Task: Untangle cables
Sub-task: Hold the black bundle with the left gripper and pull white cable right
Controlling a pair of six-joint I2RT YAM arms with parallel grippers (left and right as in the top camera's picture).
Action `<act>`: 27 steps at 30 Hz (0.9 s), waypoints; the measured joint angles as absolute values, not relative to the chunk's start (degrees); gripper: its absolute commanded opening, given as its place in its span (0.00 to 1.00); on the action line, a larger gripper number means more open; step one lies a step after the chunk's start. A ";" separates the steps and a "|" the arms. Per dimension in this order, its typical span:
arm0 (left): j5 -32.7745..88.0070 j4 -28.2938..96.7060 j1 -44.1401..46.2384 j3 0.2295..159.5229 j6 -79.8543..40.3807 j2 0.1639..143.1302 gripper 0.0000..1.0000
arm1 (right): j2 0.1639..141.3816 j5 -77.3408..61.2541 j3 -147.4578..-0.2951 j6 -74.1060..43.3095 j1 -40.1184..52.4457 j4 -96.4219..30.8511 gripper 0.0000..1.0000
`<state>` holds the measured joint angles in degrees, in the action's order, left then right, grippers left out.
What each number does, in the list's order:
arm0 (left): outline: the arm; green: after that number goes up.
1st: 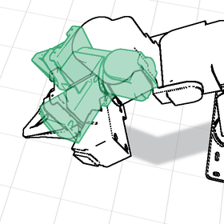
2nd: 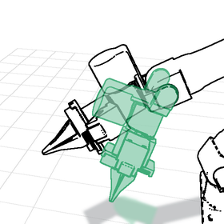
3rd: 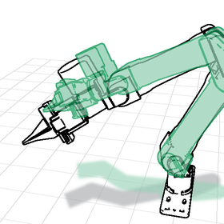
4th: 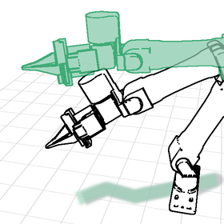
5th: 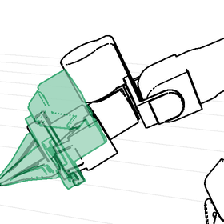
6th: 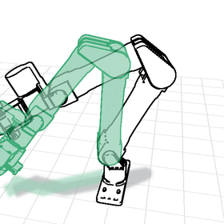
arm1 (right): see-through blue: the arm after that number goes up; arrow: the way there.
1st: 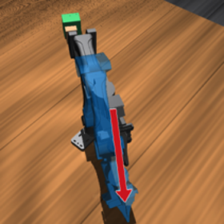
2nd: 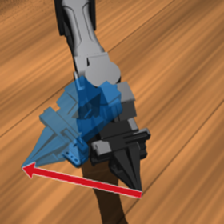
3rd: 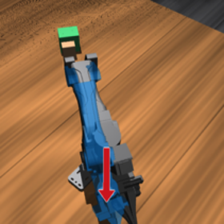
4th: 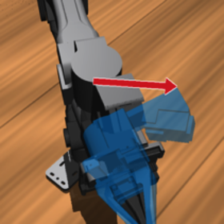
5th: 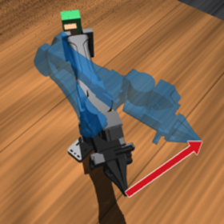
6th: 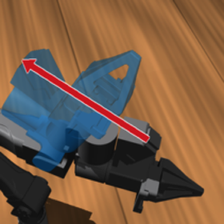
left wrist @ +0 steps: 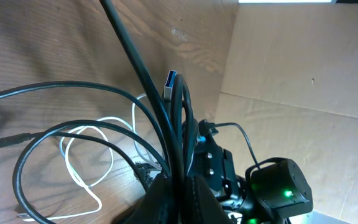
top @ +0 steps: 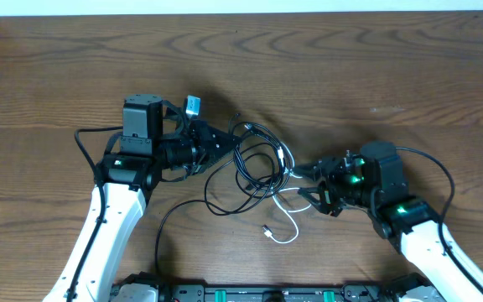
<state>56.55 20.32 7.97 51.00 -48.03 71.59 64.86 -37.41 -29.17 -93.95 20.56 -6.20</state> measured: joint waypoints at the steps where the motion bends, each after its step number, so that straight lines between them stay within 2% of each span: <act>1: 56.55 20.34 7.97 51.00 -48.03 71.59 0.08 | 65.78 -37.34 -29.17 -95.48 20.97 -4.78 0.53; 7: 56.42 20.34 7.97 51.00 -48.05 71.59 0.08 | 69.28 -37.04 -29.17 -101.43 22.72 1.76 0.42; 13: 56.42 20.34 7.97 51.00 -48.01 71.59 0.08 | 69.78 -36.75 -29.17 -103.98 22.74 2.90 0.29; 20: 56.45 20.34 7.97 51.00 -48.01 71.59 0.08 | 69.80 -36.49 -29.17 -105.08 22.74 2.94 0.01; 27: 56.45 20.34 7.97 51.00 -48.01 71.59 0.08 | 69.80 -36.42 -29.17 -103.18 22.74 3.05 0.01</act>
